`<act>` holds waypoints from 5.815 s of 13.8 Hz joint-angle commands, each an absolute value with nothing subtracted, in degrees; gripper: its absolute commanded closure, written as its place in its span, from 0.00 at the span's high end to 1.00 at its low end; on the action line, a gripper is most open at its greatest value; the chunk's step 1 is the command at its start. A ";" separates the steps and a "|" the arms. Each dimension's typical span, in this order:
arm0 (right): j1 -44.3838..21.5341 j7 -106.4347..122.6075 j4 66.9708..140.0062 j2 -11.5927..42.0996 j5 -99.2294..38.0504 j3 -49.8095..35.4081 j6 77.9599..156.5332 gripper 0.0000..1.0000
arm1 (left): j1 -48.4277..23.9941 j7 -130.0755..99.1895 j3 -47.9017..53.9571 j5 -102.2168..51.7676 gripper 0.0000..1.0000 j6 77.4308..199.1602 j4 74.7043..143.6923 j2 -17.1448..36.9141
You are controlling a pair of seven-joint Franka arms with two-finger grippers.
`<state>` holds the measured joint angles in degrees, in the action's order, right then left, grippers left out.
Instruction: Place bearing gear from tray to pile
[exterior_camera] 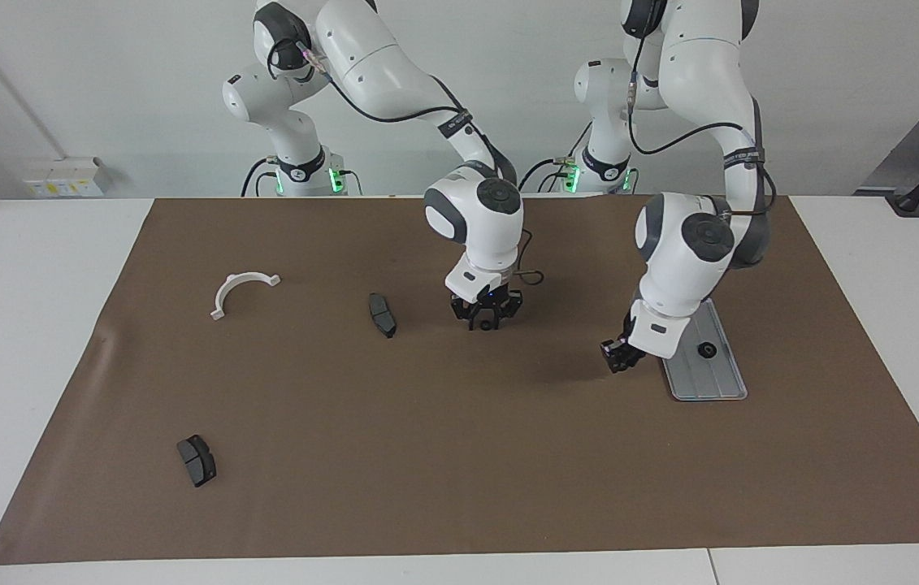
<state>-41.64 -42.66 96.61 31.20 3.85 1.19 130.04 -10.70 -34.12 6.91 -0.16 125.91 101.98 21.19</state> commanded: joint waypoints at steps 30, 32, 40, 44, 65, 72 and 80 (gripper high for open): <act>-8.28 -2.05 104.85 16.61 1.76 0.09 123.74 0.00 | -28.91 -57.04 5.98 -0.79 0.54 126.65 96.59 23.03; -4.24 2.88 106.95 16.79 -0.25 0.09 126.72 0.00 | -29.00 -57.04 5.98 -0.44 0.80 125.78 96.50 22.94; 2.46 10.72 108.63 22.14 -2.37 0.09 133.67 0.00 | -16.64 -44.17 5.98 -0.09 0.91 121.04 96.06 21.80; 2.20 10.46 108.63 22.76 -2.37 0.09 134.74 0.68 | -4.51 -23.77 5.89 -0.09 0.91 120.32 97.29 21.53; -28.46 -31.78 88.71 27.49 -1.14 0.09 122.96 1.00 | 8.26 4.83 5.36 -0.09 0.80 135.52 118.47 15.29; -35.42 -39.20 85.61 35.15 2.55 0.00 130.25 1.00 | 8.26 4.92 4.83 -0.09 0.40 135.44 118.48 15.29; -37.18 -38.58 88.33 36.04 5.80 0.00 133.15 0.69 | 7.13 3.61 4.66 -0.09 0.10 130.63 111.83 16.43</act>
